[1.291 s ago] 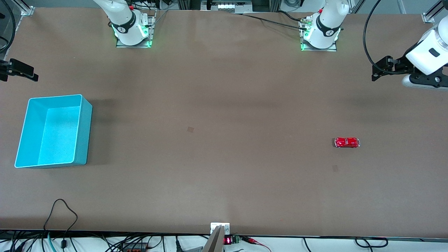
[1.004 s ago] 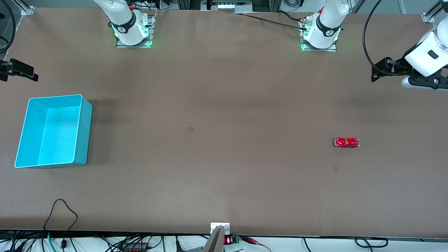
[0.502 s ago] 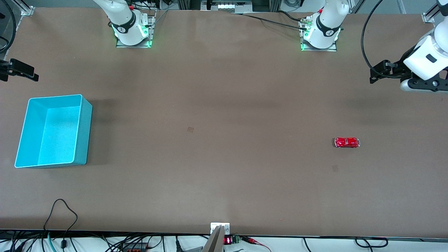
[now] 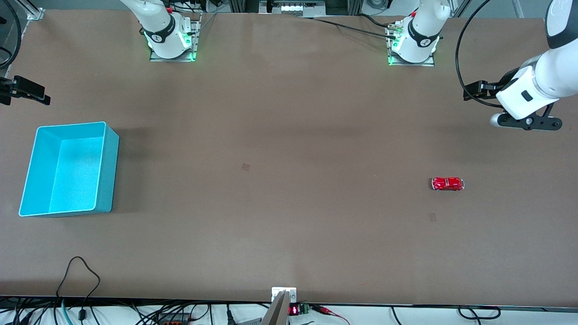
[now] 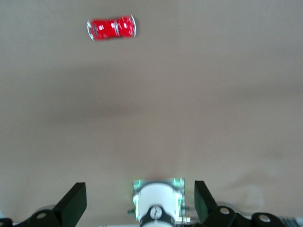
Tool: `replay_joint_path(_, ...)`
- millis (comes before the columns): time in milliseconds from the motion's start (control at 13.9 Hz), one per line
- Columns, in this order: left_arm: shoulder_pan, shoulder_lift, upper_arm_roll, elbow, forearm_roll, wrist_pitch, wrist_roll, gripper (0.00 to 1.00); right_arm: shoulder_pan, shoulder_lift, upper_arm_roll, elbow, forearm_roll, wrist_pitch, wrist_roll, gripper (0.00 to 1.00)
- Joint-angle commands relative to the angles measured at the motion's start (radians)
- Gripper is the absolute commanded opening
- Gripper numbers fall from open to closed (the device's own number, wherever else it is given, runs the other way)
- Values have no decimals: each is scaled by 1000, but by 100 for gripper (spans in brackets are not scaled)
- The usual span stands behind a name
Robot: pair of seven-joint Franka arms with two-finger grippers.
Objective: Wind red beetle toy and store in blue box
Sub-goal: 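Move the left gripper above the red toy car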
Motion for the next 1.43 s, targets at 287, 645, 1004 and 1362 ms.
replay_joint_path(287,17,82,0,28,1,69,405,100,-1,1,4,9,14,-9,5,100)
replay_joint_path(645,31,90,0,-132,60,389,836,100,1,2,5,9,14,-9,7,100)
replay_joint_path(1004,71,114,5,-356,90,787,1211,100,1,2,5,9,16,-9,7,100)
replay_joint_path(1362,129,277,2,-384,99,985,1408,100,4,5,5,9,16,3,8,100)
